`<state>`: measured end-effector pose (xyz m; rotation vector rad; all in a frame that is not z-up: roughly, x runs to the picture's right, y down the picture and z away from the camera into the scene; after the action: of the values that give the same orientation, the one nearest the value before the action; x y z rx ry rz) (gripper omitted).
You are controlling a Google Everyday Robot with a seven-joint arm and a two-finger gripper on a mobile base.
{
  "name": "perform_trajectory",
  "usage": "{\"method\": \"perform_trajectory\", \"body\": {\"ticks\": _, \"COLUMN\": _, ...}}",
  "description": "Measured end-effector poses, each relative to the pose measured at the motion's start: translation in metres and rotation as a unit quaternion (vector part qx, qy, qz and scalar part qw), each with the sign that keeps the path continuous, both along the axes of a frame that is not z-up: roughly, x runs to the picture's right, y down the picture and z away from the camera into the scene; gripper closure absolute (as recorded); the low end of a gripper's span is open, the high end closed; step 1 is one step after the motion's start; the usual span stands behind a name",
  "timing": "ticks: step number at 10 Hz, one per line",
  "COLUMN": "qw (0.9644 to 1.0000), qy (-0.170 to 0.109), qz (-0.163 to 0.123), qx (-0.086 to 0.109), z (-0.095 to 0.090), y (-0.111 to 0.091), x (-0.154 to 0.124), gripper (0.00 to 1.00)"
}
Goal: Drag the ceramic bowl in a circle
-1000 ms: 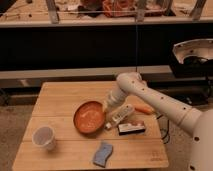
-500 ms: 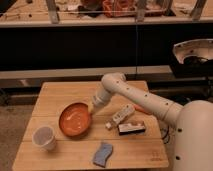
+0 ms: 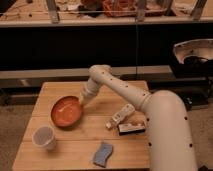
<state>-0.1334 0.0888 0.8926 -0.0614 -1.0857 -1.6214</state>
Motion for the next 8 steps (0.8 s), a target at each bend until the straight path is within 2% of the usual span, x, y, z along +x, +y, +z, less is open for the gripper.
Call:
{"method": "perform_trajectory", "body": {"ticks": 3, "qw": 0.9991, "qy": 0.026, "qz": 0.033, "qx": -0.004, "z": 0.008, "y": -0.007, "x": 0.036, "gripper": 0.97}}
{"method": "perform_trajectory", "body": {"ticks": 4, "qw": 0.9975, "qy": 0.043, "qz": 0.055, "qx": -0.009, "z": 0.008, "y": -0.004, "x": 0.070, "gripper": 0.97}}
{"method": "perform_trajectory", "body": {"ticks": 6, "qw": 0.9942, "qy": 0.066, "qz": 0.083, "qx": -0.015, "z": 0.004, "y": 0.003, "x": 0.112, "gripper": 0.97}}
{"method": "perform_trajectory", "body": {"ticks": 8, "qw": 0.9880, "qy": 0.097, "qz": 0.118, "qx": -0.023, "z": -0.015, "y": 0.028, "x": 0.167, "gripper": 0.97}}
